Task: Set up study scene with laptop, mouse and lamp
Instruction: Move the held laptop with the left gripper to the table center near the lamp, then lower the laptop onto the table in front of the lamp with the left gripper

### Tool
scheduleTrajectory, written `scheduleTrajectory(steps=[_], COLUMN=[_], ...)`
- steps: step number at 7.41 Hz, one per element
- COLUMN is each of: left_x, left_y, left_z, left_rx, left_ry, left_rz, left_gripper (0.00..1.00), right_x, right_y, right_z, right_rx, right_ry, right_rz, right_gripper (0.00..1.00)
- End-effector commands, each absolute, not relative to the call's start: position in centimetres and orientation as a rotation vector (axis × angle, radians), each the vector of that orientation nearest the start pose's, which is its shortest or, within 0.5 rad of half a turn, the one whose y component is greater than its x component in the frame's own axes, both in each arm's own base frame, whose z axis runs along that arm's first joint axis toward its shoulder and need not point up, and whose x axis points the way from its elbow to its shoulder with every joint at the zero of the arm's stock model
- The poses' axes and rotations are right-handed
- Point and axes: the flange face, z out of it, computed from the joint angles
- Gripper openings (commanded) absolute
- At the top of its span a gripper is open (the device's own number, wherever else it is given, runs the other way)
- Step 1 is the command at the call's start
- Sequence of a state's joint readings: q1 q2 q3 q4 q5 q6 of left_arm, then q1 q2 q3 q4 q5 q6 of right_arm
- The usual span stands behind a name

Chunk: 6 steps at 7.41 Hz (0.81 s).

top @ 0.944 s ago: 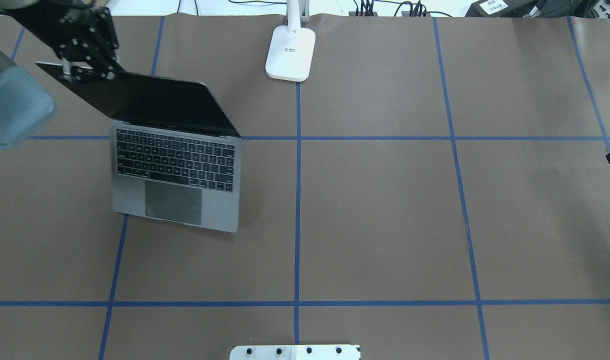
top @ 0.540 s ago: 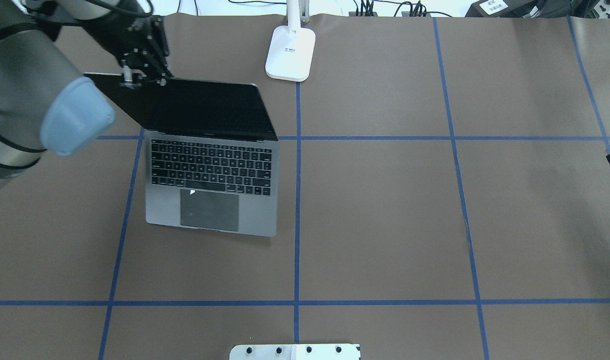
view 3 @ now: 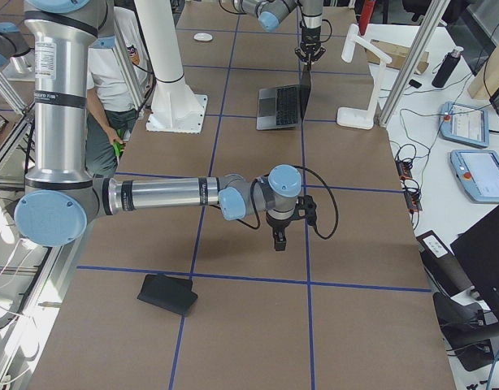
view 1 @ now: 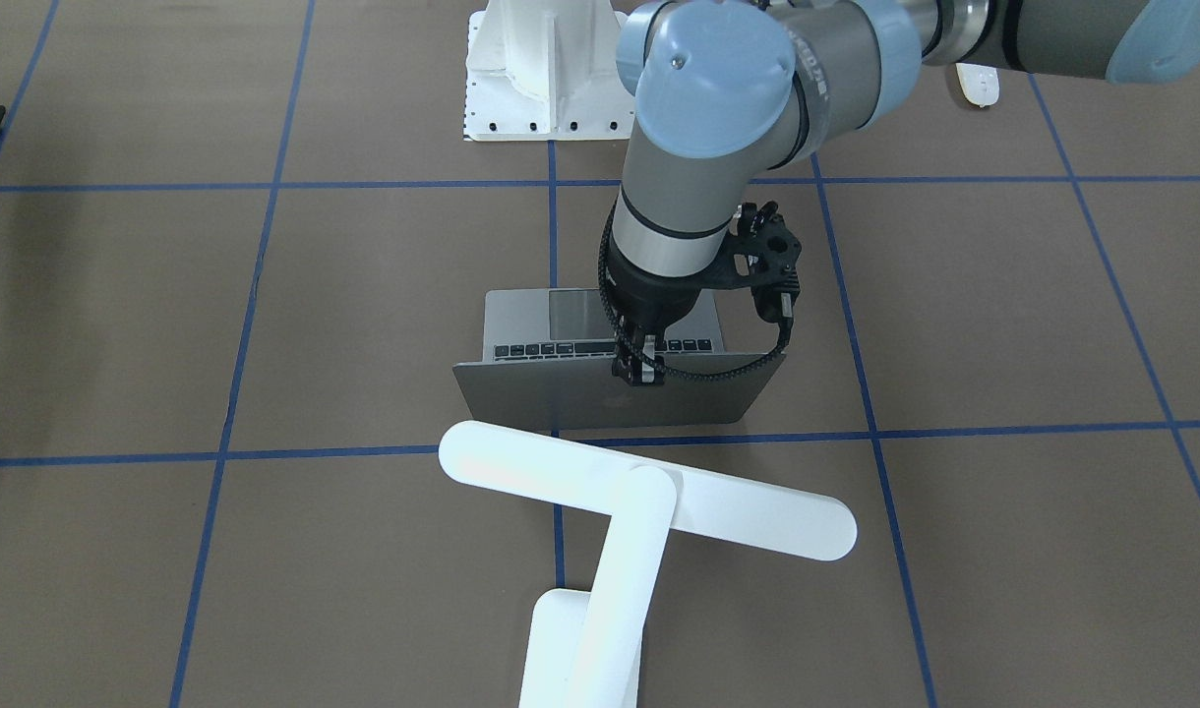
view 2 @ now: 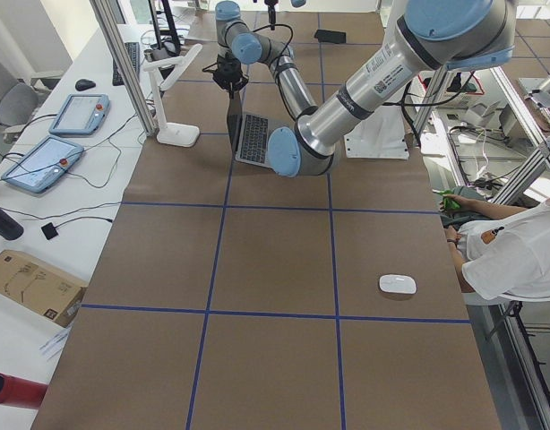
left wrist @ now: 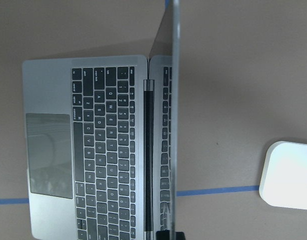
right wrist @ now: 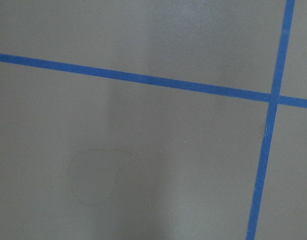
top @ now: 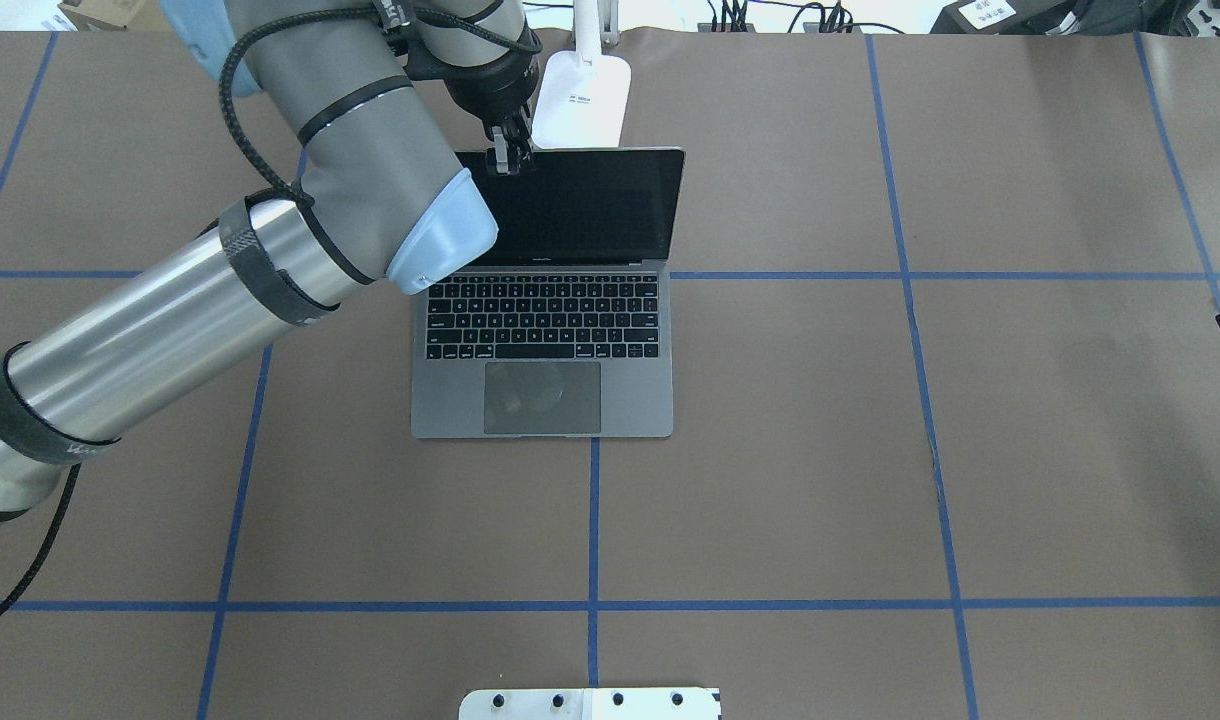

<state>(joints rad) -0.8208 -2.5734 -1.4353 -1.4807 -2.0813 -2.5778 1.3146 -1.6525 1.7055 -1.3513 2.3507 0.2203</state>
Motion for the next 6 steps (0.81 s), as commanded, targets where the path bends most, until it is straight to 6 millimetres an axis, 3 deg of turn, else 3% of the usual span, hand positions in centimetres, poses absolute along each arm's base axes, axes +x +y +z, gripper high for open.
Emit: scheduleTrajectory(steps=[1, 6], left_x=[45.5, 44.8], left_y=[-61.3, -62.7], left_z=[9.0, 9.6], left_rx=[-0.605, -0.546], left_ry=[0.790, 0.797], left_rz=[-1.490, -1.415], left_gripper=[0.00, 0.00], right_x=[-5.8, -5.7], right_y=[-47.2, -46.8], right_z=[60.7, 61.3], right_rx=[0.068, 0.056], right_ry=[-0.814, -0.813], right_rz=[-0.141, -0.136], right_gripper=[0.99, 0.99])
